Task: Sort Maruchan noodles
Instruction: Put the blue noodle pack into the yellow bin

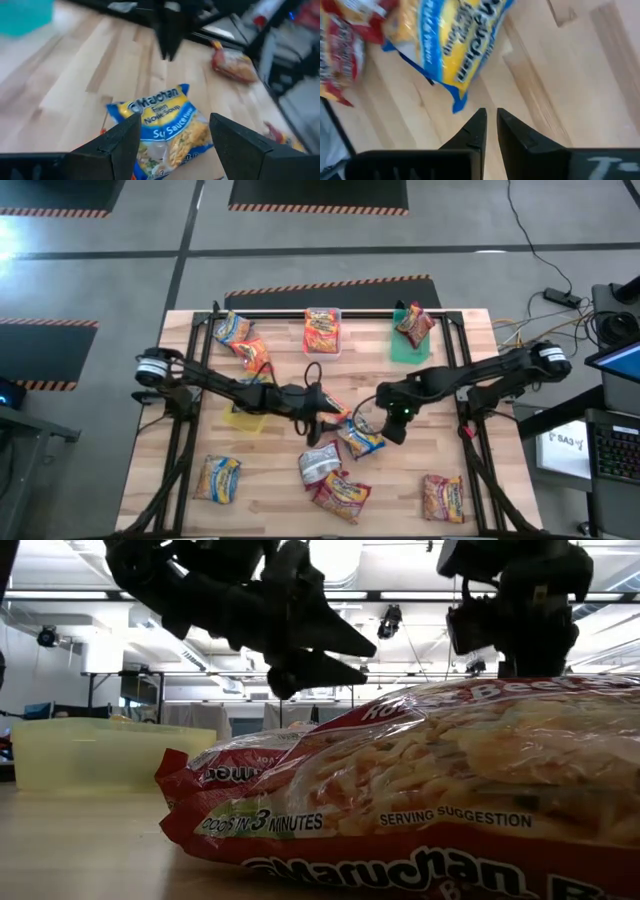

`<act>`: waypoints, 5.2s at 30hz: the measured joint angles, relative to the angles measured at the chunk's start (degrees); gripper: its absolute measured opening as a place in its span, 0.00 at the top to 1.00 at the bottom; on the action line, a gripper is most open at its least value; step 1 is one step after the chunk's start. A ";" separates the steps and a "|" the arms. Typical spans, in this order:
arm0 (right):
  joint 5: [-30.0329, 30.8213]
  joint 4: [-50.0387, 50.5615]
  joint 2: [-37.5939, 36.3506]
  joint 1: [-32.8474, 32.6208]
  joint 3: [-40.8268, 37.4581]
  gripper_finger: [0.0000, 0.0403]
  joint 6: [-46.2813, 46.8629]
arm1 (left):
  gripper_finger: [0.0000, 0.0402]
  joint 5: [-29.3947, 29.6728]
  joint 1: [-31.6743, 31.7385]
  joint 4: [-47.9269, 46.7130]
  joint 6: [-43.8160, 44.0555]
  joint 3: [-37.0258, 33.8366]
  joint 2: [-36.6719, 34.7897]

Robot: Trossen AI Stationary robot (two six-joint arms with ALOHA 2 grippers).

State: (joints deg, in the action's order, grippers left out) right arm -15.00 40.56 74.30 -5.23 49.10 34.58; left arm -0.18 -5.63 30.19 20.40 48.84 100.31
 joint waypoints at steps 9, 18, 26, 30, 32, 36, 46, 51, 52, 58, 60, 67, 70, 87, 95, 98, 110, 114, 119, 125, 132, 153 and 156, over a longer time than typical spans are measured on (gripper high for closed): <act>-3.51 0.83 0.63 0.65 -0.19 0.91 -1.87 | 0.45 0.48 -1.89 1.99 30.95 -0.13 1.56; -3.63 -3.55 -0.70 0.65 -4.24 0.71 -5.46 | 0.45 -2.50 -4.46 1.64 46.48 -0.13 2.04; -3.61 -11.85 -0.74 0.65 -7.62 0.58 -8.67 | 0.45 -0.62 -4.43 -5.63 58.18 -0.13 2.06; -3.56 -17.97 -0.35 0.68 -9.40 0.56 -9.15 | 0.45 0.08 -4.42 -5.79 59.85 -0.09 2.06; -3.54 -20.67 -0.06 0.79 -10.20 0.55 -9.14 | 0.45 0.97 -4.41 -6.04 59.97 0.10 2.12; -3.54 -25.62 1.34 1.03 -11.72 0.55 -8.94 | 0.45 -0.35 -4.39 -5.97 60.29 2.56 5.28; -4.95 -33.38 4.71 1.14 -12.47 0.56 -8.32 | 0.45 -5.65 -4.24 -7.32 57.03 10.77 14.46; -6.30 -37.21 6.22 1.16 -12.57 0.56 -8.58 | 0.45 -5.97 -4.09 -8.70 58.86 10.55 14.74; -6.61 -38.13 6.66 1.14 -12.57 0.57 -8.56 | 0.45 -6.09 -4.09 -9.72 59.66 10.44 14.73; -8.04 -41.92 9.60 1.14 -12.59 0.57 -8.62 | 0.45 -6.42 -3.85 -12.52 65.50 10.38 14.66; -8.44 -43.24 10.69 1.16 -12.48 0.57 -8.86 | 0.45 -6.72 -3.46 -13.07 65.93 10.38 14.65; -11.16 -46.84 13.05 1.16 -12.17 0.58 -8.99 | 0.45 -5.17 -3.28 -13.35 63.98 10.62 14.67; -11.20 -46.84 12.93 1.16 -11.91 0.58 -10.14 | 0.46 -4.81 -3.26 -13.66 61.45 10.97 14.69; -14.27 -46.34 12.44 1.09 -11.48 0.58 -10.46 | 0.86 -5.19 -3.17 -13.64 56.31 11.41 14.56; -13.74 -45.90 12.24 1.14 -10.78 0.58 -9.14 | 0.89 -5.21 -3.17 -16.54 52.07 11.41 12.60; -13.32 -45.01 11.59 1.16 -10.65 0.58 -9.04 | 0.90 -4.56 -3.08 -19.24 50.52 11.41 11.33; -12.98 -42.07 2.06 1.80 -10.69 0.58 -8.73 | 1.00 -4.30 -3.10 -21.00 47.57 11.41 10.34; -11.12 -37.80 -0.91 2.27 -10.77 0.58 -9.61 | 1.00 -4.54 -3.10 -20.78 47.24 11.41 10.32; -5.91 -32.44 -4.61 2.67 -10.82 0.58 -12.13 | 1.00 -4.06 -2.94 -20.73 45.19 11.43 9.15; -4.39 -31.06 -7.52 2.92 -10.89 0.58 -12.77 | 1.00 0.46 -2.42 -23.21 40.51 11.43 4.69; -2.93 -30.97 -8.23 2.93 -10.91 0.58 -12.77 | 1.00 5.78 -2.38 -30.81 36.26 11.45 -0.51; -6.48 -36.79 6.36 2.93 -11.02 0.51 -9.02 | 0.93 -4.42 -2.56 -32.96 31.68 11.47 5.10; -7.46 -40.10 8.49 2.88 -11.02 0.50 -8.88 | 0.86 -5.35 -2.55 -32.84 31.11 11.47 5.29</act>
State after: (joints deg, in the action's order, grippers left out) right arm -22.47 0.46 82.79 -2.35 38.09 25.69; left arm -5.52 -8.18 -2.64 51.51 60.31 105.60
